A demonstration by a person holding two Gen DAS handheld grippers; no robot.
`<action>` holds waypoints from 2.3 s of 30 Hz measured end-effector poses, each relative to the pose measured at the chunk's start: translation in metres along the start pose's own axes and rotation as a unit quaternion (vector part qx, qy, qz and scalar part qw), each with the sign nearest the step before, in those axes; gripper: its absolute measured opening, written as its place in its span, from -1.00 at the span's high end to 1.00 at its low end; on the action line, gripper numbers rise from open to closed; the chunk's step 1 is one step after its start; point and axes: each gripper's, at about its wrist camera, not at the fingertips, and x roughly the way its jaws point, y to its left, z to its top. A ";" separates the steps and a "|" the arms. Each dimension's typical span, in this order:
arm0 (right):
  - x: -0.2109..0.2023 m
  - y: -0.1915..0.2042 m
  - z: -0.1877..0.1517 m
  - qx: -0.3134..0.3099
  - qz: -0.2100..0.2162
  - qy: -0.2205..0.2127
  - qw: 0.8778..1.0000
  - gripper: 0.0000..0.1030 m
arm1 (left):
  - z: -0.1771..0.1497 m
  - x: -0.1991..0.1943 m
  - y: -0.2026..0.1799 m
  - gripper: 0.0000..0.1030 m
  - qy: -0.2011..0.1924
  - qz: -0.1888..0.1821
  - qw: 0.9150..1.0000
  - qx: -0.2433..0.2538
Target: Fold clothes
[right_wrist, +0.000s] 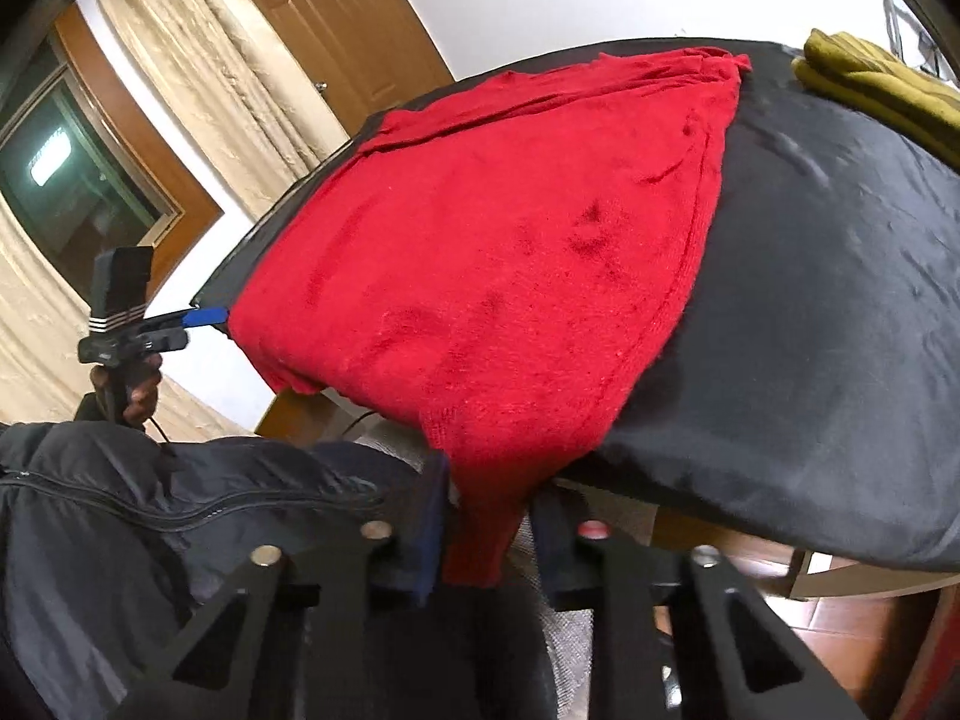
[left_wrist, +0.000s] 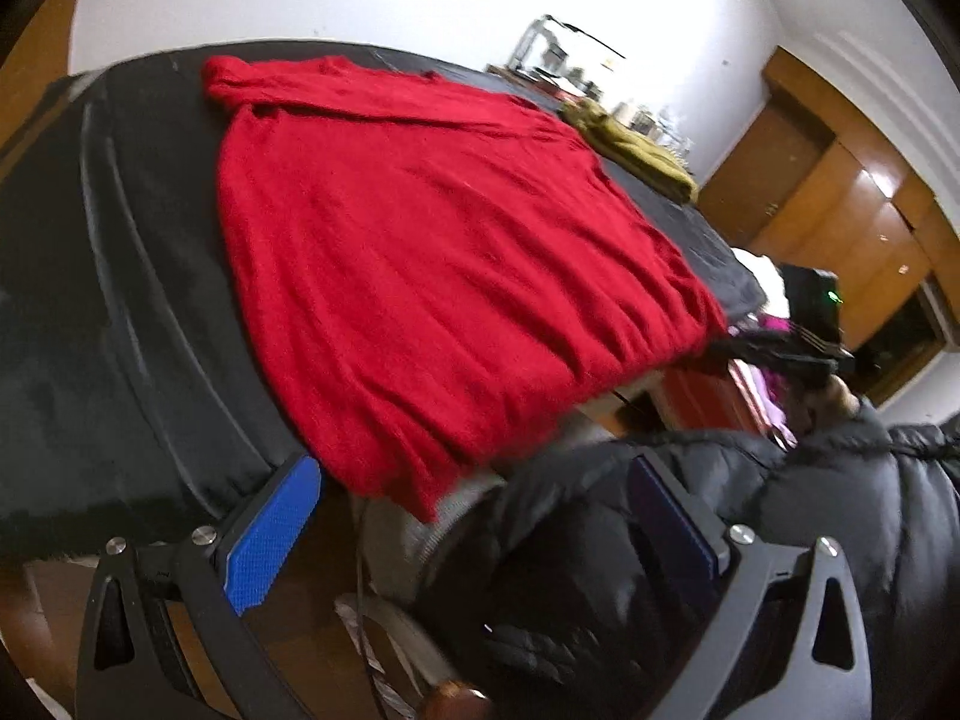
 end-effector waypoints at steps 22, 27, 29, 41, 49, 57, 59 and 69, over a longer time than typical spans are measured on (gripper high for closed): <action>-0.011 0.017 0.004 -0.040 0.011 -0.033 0.999 0.78 | -0.024 0.080 0.038 0.59 0.028 -0.125 0.987 -0.100; -0.014 0.019 0.009 -0.051 0.013 -0.045 0.998 0.78 | -0.024 0.053 0.031 0.80 0.004 -0.130 0.988 -0.087; -0.017 0.021 0.012 -0.059 0.012 -0.052 0.997 0.78 | -0.020 0.035 0.020 0.80 -0.016 -0.134 0.989 -0.068; -0.031 0.023 0.029 -0.060 0.014 -0.107 0.992 0.78 | 0.030 -0.045 -0.009 0.80 -0.163 -0.113 0.980 0.005; -0.052 0.028 0.050 -0.078 -0.050 -0.176 0.980 0.78 | 0.065 -0.062 0.010 0.80 -0.207 -0.091 0.974 -0.023; -0.056 0.045 0.092 -0.133 -0.159 -0.224 0.952 0.78 | 0.116 -0.052 0.008 0.80 -0.220 -0.071 0.972 -0.035; -0.055 0.042 0.107 -0.132 -0.167 -0.229 0.950 0.78 | 0.131 -0.053 0.011 0.80 -0.223 -0.067 0.972 -0.036; -0.055 0.027 0.193 -0.117 -0.200 -0.260 0.937 0.78 | 0.212 -0.038 0.038 0.80 -0.233 -0.039 0.970 -0.051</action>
